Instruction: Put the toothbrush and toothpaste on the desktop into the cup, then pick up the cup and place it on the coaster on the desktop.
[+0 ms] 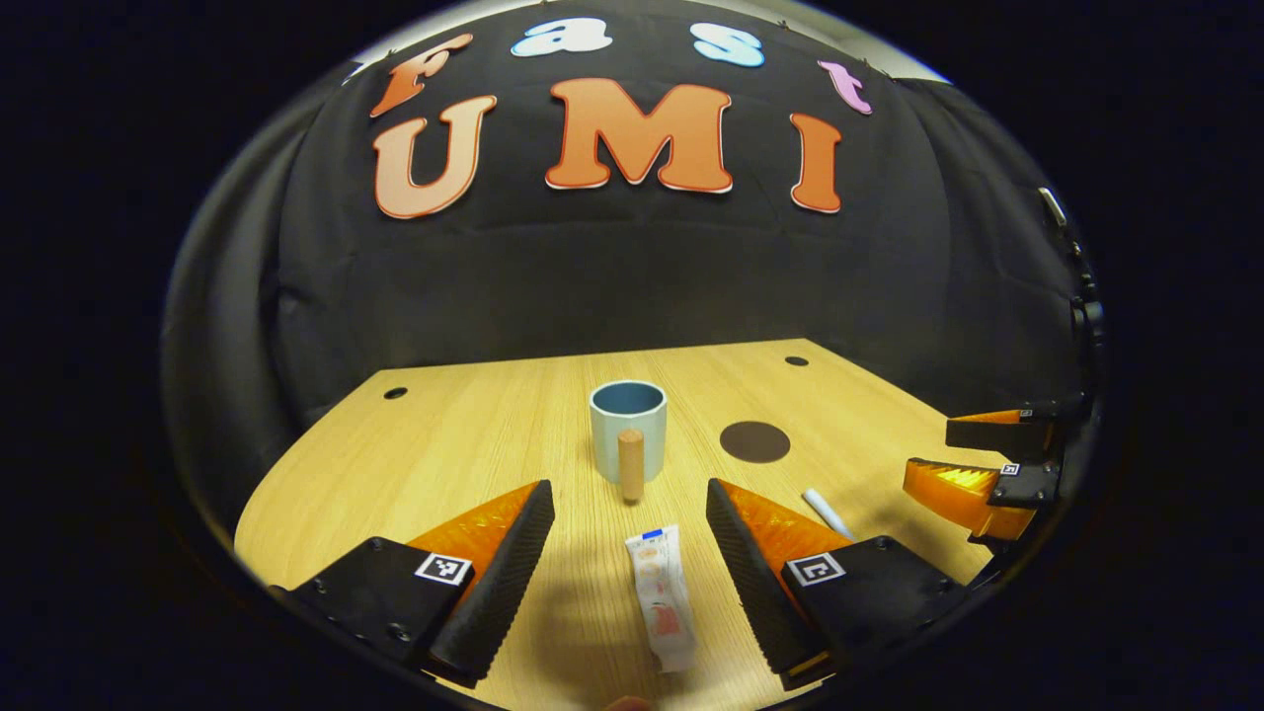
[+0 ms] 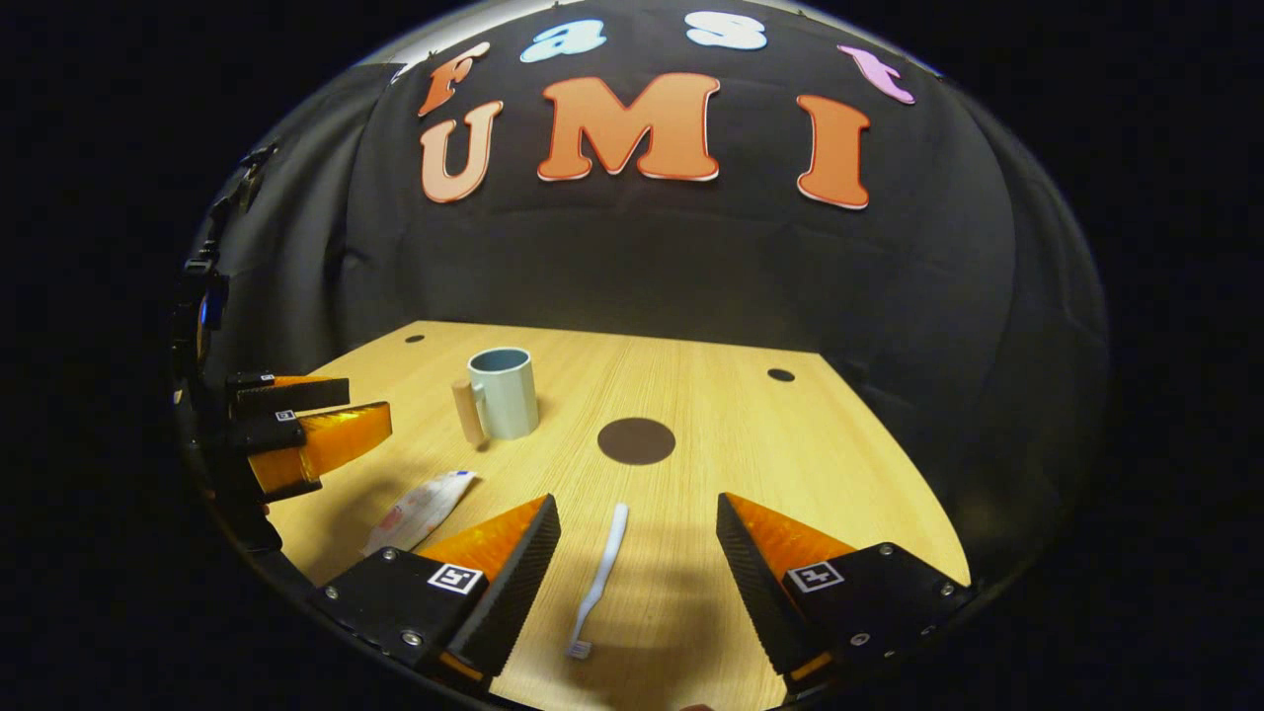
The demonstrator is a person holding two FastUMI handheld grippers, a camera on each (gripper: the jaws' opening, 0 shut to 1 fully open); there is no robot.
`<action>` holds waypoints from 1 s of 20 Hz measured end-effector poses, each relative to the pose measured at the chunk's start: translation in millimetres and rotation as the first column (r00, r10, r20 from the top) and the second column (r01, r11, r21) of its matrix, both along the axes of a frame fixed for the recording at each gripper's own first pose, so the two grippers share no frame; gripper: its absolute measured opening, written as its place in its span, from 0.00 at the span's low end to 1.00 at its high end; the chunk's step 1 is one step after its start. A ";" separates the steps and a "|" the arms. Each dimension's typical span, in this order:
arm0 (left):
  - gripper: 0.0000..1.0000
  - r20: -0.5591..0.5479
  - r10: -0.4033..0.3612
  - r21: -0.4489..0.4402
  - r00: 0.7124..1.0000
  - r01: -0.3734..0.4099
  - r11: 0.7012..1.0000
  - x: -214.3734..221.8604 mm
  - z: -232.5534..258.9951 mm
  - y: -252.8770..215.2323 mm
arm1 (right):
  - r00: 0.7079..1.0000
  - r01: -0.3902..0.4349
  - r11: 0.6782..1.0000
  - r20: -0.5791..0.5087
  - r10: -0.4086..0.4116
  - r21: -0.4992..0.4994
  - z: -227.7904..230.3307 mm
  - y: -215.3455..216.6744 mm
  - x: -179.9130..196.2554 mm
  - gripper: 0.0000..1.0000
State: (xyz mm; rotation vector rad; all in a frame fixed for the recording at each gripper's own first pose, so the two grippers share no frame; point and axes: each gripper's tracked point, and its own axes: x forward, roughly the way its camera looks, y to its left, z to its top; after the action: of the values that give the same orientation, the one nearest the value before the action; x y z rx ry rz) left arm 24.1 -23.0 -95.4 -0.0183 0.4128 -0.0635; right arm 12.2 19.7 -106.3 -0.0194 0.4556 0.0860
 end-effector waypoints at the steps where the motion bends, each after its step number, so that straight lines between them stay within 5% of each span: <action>1: 1.00 -0.031 -0.002 0.008 1.000 0.003 1.000 1.0 -8.7 -2.0 | 1.000 0.000 1.000 -0.024 0.000 0.003 -4.7 1.9 1.6 0.95; 11: 1.00 -0.299 -0.026 0.018 0.954 0.033 0.999 3.2 -94.9 -8.8 | 0.970 -0.025 0.999 -0.244 0.014 -0.043 -73.6 9.9 11.9 0.88; 20: 1.00 -0.401 -0.049 0.029 0.915 0.066 0.997 11.2 -99.5 -15.1 | 0.940 -0.038 0.998 -0.340 0.017 -0.056 -97.8 19.9 23.7 0.65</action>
State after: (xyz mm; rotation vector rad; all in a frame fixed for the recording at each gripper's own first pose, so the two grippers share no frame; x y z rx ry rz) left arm 35.2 -38.1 -194.9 0.0234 0.8261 -0.1100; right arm 35.9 39.6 -204.0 -0.0729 0.8040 0.1031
